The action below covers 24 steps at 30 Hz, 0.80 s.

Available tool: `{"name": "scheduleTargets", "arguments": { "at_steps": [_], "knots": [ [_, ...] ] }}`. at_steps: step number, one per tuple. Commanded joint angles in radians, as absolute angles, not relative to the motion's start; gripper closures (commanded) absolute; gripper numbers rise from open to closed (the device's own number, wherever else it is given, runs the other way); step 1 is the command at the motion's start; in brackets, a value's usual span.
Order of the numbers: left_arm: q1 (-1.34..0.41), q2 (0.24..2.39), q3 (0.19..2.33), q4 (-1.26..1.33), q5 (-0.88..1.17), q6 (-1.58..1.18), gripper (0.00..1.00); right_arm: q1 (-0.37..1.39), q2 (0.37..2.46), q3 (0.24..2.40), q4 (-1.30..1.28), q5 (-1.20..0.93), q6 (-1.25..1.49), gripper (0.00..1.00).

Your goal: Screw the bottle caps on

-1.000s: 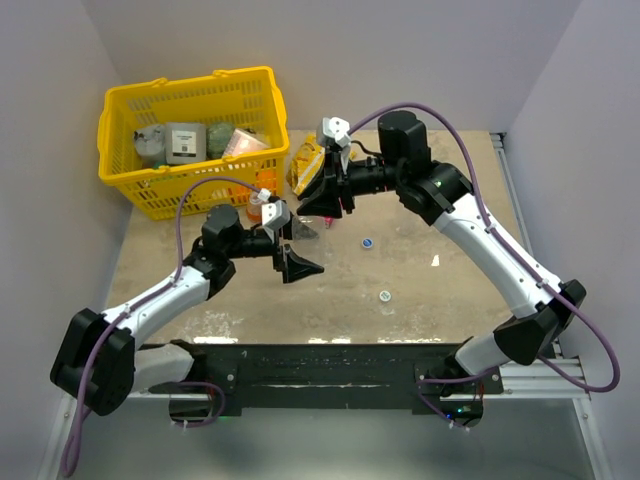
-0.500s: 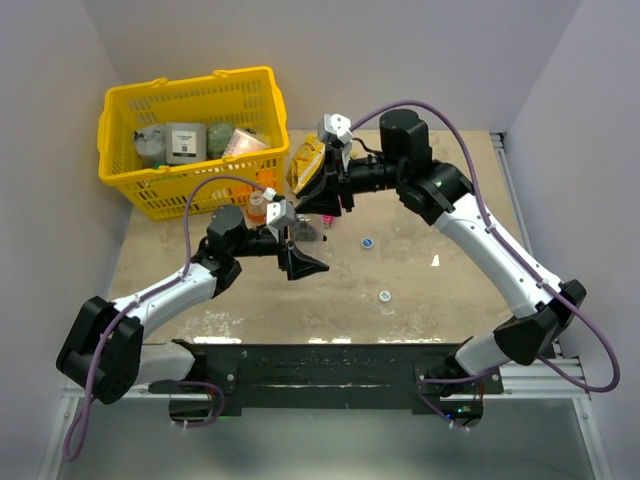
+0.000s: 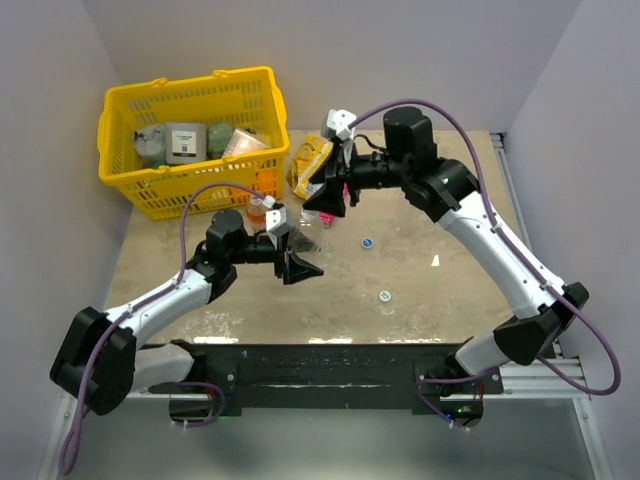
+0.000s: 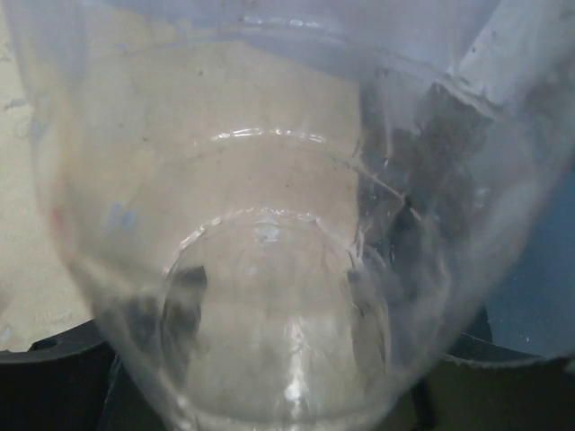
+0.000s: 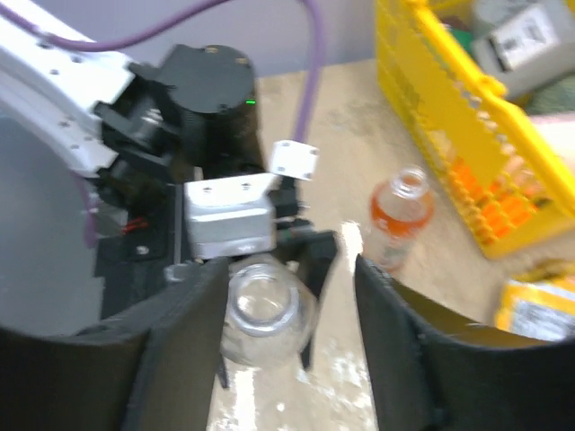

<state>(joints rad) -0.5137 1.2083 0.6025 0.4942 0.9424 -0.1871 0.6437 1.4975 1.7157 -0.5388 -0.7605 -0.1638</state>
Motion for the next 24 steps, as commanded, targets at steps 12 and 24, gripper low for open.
{"name": "scheduleTargets", "arguments": {
  "at_steps": [12,24],
  "knots": [
    [-0.448,1.045,0.571,0.08,0.747,0.193,1.0,0.499,1.541,1.594,-1.049,-0.49,-1.07,0.36],
    [-0.325,0.948,0.561,0.038,0.643,0.13,1.0,0.506,1.818,1.519,-1.025,-0.252,-1.595,0.35]
  ]
}}
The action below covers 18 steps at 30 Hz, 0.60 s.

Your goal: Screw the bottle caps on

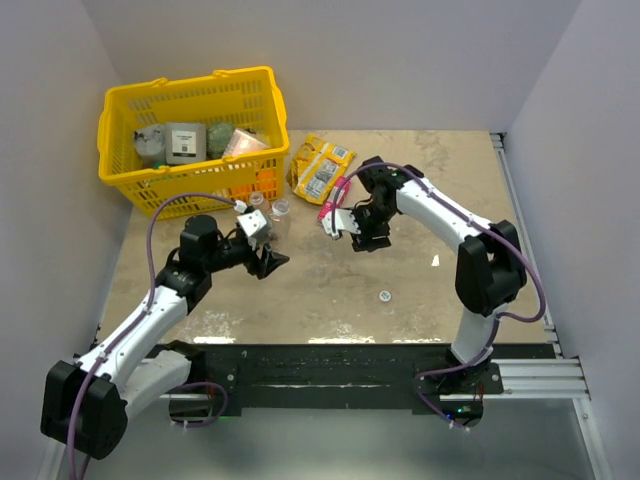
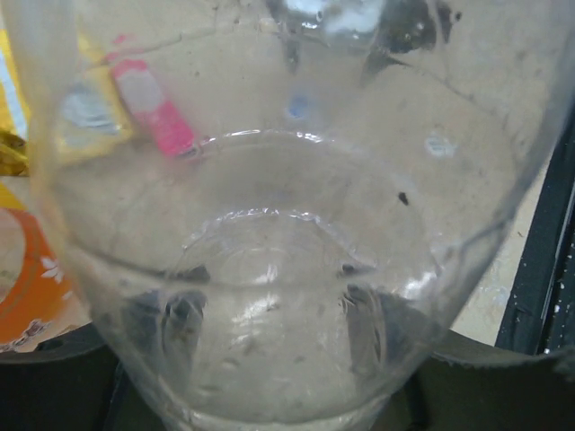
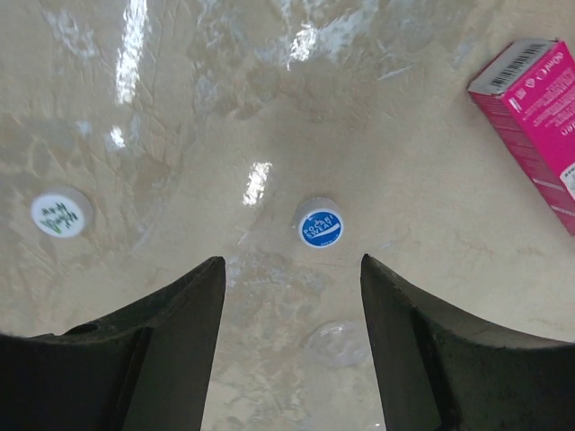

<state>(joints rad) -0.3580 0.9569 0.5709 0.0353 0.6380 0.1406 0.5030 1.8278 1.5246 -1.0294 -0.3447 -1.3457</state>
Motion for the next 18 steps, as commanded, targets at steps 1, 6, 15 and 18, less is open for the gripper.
{"name": "scheduleTargets", "arguments": {
  "at_steps": [1,6,15,18],
  "knots": [
    [-0.321,0.951,0.566,0.038,0.649,0.129,1.0,0.505,1.83,1.511,-1.022,-0.244,-1.612,0.36],
    [-0.301,0.954,0.566,0.038,0.667,0.124,1.0,0.505,1.897,1.52,-0.997,-0.216,-1.649,0.38],
    [-0.29,0.965,0.557,0.058,0.657,0.117,1.0,0.506,1.985,1.557,-0.965,-0.213,-1.641,0.44],
    [-0.29,0.966,0.555,0.058,0.658,0.117,1.0,0.506,2.022,1.583,-0.966,-0.206,-1.638,0.48]
  ]
}}
